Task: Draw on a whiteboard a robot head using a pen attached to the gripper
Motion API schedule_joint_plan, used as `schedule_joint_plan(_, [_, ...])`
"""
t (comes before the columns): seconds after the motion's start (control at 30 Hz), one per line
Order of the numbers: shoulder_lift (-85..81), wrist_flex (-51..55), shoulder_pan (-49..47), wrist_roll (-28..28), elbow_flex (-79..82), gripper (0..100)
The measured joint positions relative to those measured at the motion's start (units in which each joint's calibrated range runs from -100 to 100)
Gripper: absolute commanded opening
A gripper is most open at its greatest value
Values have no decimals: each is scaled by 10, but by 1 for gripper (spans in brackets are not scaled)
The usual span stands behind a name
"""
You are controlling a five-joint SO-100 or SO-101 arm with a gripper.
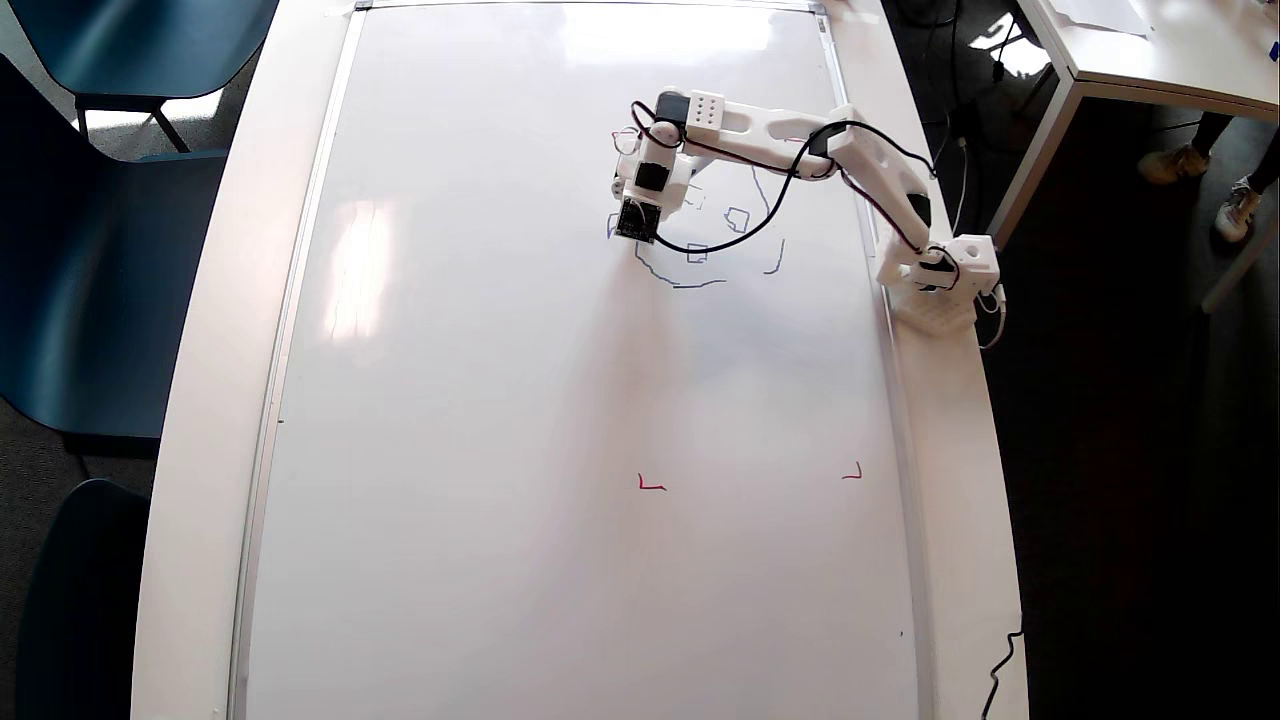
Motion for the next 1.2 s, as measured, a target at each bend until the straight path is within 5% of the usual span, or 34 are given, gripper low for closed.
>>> schedule_joint_plan(0.5, [-3, 8, -8, -13, -16, 1])
schedule_joint_plan(0.83, [-24, 142, -13, -33, -163, 1])
schedule_joint_plan(1.2, [-238, 145, -32, 7, 185, 1])
